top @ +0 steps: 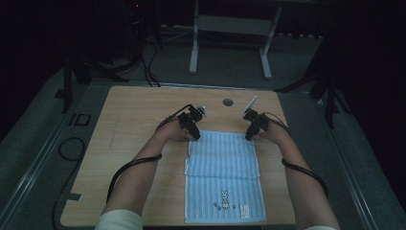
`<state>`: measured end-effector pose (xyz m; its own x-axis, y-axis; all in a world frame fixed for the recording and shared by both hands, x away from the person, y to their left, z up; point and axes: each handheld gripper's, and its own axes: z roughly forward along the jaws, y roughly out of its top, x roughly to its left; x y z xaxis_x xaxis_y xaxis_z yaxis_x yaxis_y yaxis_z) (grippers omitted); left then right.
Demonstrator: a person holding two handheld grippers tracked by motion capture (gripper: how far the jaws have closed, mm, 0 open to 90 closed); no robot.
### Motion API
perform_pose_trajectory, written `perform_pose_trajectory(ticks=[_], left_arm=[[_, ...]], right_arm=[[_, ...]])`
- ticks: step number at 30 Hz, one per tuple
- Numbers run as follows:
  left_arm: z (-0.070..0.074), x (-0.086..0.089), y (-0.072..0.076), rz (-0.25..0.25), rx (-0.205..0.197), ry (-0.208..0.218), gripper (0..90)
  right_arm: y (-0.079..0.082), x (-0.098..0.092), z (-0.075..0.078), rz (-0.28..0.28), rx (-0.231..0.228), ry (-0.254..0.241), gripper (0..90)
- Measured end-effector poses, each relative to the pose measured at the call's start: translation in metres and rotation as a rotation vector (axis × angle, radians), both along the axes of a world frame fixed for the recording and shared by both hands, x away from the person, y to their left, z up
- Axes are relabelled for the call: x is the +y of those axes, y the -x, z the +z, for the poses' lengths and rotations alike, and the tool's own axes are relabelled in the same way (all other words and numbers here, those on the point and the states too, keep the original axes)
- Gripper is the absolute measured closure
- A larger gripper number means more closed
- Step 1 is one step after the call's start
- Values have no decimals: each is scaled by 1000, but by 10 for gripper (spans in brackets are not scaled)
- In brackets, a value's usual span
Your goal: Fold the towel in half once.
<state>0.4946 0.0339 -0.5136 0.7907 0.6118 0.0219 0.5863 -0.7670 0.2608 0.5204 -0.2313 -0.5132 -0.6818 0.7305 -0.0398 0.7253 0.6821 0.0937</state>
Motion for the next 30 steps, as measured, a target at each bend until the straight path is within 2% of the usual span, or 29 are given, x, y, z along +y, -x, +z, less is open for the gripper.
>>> perform_pose_trajectory(ticks=[3, 4, 5, 6, 7, 8, 10, 12, 13, 15, 17, 19, 20, 21, 22, 24, 25, 27, 29, 30], left_arm=[[-7, -3, 1, -13, 1, -15, 389], [-7, -3, 1, -13, 1, -15, 395], [-8, -2, 2, 0, 4, -2, 396], [-8, -2, 2, 0, 4, -2, 407], [-8, -2, 2, -1, 6, 5, 441], [-8, -2, 3, -13, 8, 11, 441], [-7, -3, 5, -30, 13, 24, 584], [-6, -4, 7, -33, 28, 31, 674], [-6, -5, 8, -34, 35, 34, 674], [-6, -8, 9, -48, 46, 31, 813], [-5, -10, 10, -48, 40, 17, 828], [0, -10, 11, -36, 13, 11, 833], [5, -8, 11, -23, -3, 25, 835], [8, -7, 11, -20, -10, 31, 835], [15, -5, 10, -4, -30, 58, 836], [28, -1, 9, 9, -53, 87, 840], [35, 0, 9, 10, -76, 90, 840], [49, 3, 9, 9, -106, 98, 839], [64, 6, 10, 10, -127, 127, 839], [72, 7, 11, 14, -158, 126, 838]], right_arm=[[1, 2, -2, 10, 11, 1, 597], [1, 2, -2, 10, 11, 1, 597], [3, 3, -2, 38, 15, -7, 638], [3, 3, -2, 38, 15, -7, 638], [4, 4, -2, 37, 29, -20, 724], [4, 4, -2, 37, 29, -20, 724], [6, 7, -1, 58, 36, -13, 802], [8, 10, -1, 89, 24, 8, 819], [8, 10, -1, 89, 24, 8, 819], [9, 13, -1, 112, 12, 30, 832], [10, 13, 0, 112, 3, 30, 834], [10, 13, 4, 113, -14, 22, 838], [10, 12, 10, 118, -37, 15, 838], [10, 12, 10, 118, -37, 15, 838], [10, 11, 12, 120, -44, 12, 838], [11, 10, 29, 117, -96, -6, 841], [11, 10, 29, 117, -96, -6, 841], [10, 10, 41, 120, -138, -16, 841], [10, 10, 55, 115, -176, -26, 841], [11, 10, 71, 122, -221, -38, 841]])
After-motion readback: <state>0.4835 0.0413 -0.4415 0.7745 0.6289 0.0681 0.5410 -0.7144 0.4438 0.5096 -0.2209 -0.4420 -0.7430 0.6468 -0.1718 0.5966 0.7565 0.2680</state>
